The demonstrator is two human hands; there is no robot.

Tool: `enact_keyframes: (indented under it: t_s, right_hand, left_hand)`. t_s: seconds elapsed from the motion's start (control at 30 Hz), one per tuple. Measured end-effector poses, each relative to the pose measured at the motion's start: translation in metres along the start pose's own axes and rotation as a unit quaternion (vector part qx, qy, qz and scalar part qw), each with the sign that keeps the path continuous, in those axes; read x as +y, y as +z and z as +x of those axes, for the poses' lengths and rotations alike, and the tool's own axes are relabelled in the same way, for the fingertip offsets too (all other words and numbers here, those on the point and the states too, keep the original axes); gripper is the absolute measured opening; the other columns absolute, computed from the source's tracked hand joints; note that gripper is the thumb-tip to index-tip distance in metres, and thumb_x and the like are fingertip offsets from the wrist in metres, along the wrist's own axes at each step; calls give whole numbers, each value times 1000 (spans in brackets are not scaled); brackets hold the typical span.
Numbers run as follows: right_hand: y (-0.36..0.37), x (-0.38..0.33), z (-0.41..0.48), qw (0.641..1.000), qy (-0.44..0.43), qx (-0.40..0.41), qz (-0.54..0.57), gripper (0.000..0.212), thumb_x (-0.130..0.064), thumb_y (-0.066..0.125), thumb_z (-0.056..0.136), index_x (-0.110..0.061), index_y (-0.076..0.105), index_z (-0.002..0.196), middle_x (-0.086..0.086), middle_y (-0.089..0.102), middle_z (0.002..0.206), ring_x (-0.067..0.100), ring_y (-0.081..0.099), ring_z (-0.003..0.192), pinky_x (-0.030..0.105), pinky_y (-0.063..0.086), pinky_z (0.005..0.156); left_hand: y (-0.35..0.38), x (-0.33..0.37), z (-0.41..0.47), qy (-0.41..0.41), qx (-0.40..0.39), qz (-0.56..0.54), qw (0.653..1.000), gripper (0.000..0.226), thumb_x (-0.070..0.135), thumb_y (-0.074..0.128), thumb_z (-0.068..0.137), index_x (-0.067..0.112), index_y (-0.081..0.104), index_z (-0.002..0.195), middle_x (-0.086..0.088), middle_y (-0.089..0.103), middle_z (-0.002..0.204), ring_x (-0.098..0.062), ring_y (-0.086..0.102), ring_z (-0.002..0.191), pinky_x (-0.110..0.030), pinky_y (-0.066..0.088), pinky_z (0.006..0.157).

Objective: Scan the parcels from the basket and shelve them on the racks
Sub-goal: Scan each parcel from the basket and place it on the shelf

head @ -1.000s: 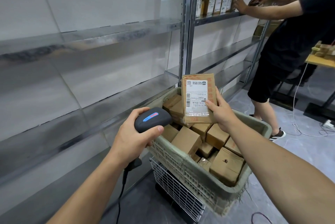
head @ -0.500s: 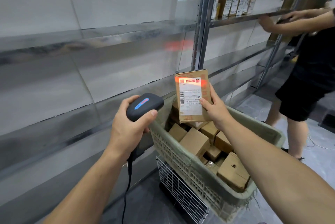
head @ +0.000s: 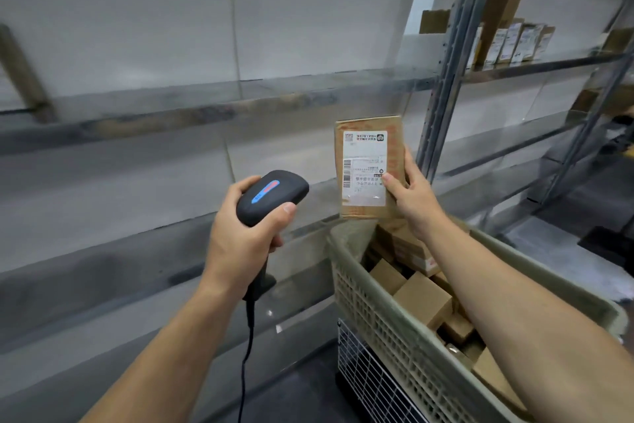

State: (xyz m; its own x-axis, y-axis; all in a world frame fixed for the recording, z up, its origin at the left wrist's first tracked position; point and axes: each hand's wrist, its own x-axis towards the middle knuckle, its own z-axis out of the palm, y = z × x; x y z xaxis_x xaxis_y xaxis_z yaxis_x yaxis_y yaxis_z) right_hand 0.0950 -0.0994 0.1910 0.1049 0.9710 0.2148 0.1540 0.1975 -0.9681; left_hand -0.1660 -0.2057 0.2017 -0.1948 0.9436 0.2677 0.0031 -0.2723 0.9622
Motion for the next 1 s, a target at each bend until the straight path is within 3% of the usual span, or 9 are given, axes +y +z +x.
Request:
enact_keyframes:
  t_s: [0.2,0.43,0.6,0.77,1.0]
  right_hand:
    - [71,-60,13,995,-74,-34,57,71,-13,54,103,-38,17,159,-20,58,127,5,59,119,39,49,108]
    - [159,-109,27,979,-143,-83,123,70,-8,54,103,-34,23,160,-5,58,143,13,58,128,44,48,109]
    - [216,-140,31,966,-179,-106,153,70,-6,53,103,-32,22,160,-4,58,144,13,57,130,43,46,111]
    - [266,-161,38,956,-201,-134,169,69,-7,54,103,-35,25,159,-6,60,141,12,59,127,40,49,108]
    - [328,-177,50,947,-213,-169,170,70,-7,53,103,-32,22,160,-6,57,144,8,58,127,33,49,108]
  left_hand:
    - [-62,34,14,57,54,1,997,61,48,80,60,36,60,116,-4,70,88,-21,61,58,-31,52,57]
    - [-134,70,21,109,105,13,988,60,46,79,62,34,59,117,-7,69,86,-21,60,55,-27,51,54]
    - [-181,87,26,137,133,13,982,55,40,80,66,32,60,116,-4,68,79,-21,59,55,-29,49,53]
    - [-220,96,25,151,168,29,974,69,50,78,60,27,59,122,-6,69,84,-22,59,55,-30,50,55]
    - [-260,97,25,152,224,37,962,63,50,79,58,33,60,115,-8,69,84,-23,59,57,-32,50,56]
